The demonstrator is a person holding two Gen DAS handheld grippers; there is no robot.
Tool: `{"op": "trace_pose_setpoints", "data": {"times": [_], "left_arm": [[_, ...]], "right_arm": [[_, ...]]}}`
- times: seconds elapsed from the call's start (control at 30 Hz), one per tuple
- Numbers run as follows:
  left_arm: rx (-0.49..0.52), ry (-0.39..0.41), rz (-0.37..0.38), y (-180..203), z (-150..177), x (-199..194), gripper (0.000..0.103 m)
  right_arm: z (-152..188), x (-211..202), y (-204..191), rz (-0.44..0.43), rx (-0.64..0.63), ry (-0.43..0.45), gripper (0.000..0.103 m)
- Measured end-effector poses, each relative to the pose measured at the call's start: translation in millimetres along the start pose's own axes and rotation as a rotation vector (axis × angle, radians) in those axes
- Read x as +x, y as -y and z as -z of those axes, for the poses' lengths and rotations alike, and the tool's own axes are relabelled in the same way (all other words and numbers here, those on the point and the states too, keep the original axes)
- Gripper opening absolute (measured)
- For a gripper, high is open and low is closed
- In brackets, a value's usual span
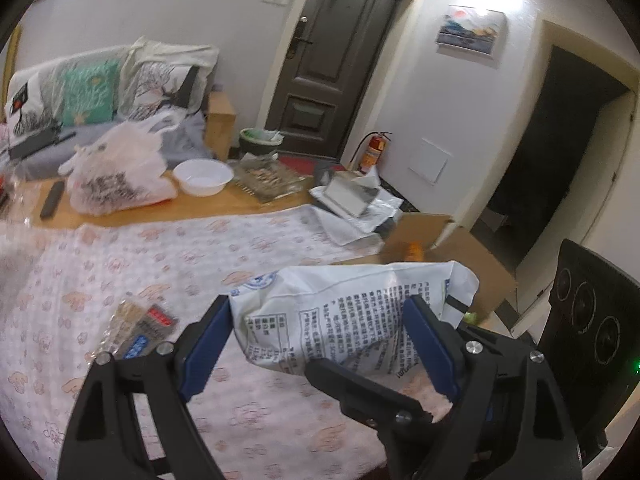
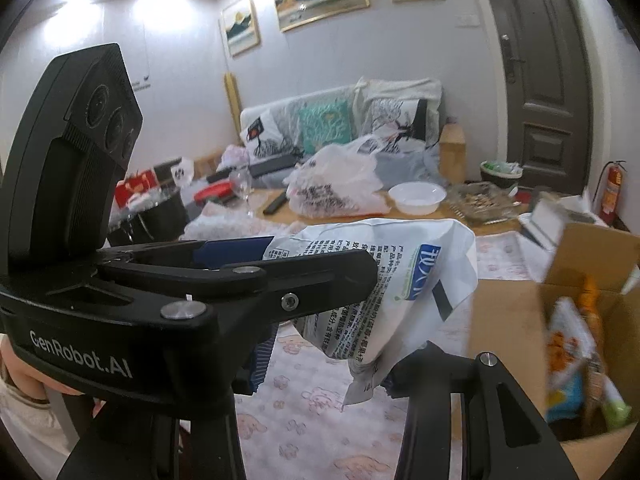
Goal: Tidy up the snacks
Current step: 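Carry the white bag with both tools over the box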
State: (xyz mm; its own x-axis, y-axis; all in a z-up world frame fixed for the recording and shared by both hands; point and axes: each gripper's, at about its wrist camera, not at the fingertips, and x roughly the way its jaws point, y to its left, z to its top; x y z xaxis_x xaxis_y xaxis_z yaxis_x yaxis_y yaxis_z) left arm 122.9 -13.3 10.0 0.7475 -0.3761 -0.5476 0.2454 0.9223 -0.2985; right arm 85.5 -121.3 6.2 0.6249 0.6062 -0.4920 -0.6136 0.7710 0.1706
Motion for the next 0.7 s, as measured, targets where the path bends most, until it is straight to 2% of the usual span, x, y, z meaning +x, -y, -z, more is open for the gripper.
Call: {"op": "trace_pose_setpoints", "data": {"times": [0.2, 0.37, 0.57, 0.7], "left_arm": [[0.076, -0.004, 0.04, 66.4, -10.3, 13.3, 0.084], [0.122, -0.041, 0.092, 116.7, -14.5, 43.8, 0.084], [0.156, -0.126, 0.124, 158.5, -12.9, 94.8, 0.084], [0.163, -0.19, 0.115, 171.2, -7.0, 127.5, 0.084]], "right_arm": [[3.4, -50.9, 36.8, 0.049, 0.034, 0.061, 0.037], [12.7, -84.1, 79.6, 0.109, 0.072, 0.076, 0.037], [28.5, -98.4, 128.5, 0.155, 0.118, 0.043, 0.037], [39.7, -95.8, 161.7, 0.15, 0.148, -0.003, 0.037]]}}
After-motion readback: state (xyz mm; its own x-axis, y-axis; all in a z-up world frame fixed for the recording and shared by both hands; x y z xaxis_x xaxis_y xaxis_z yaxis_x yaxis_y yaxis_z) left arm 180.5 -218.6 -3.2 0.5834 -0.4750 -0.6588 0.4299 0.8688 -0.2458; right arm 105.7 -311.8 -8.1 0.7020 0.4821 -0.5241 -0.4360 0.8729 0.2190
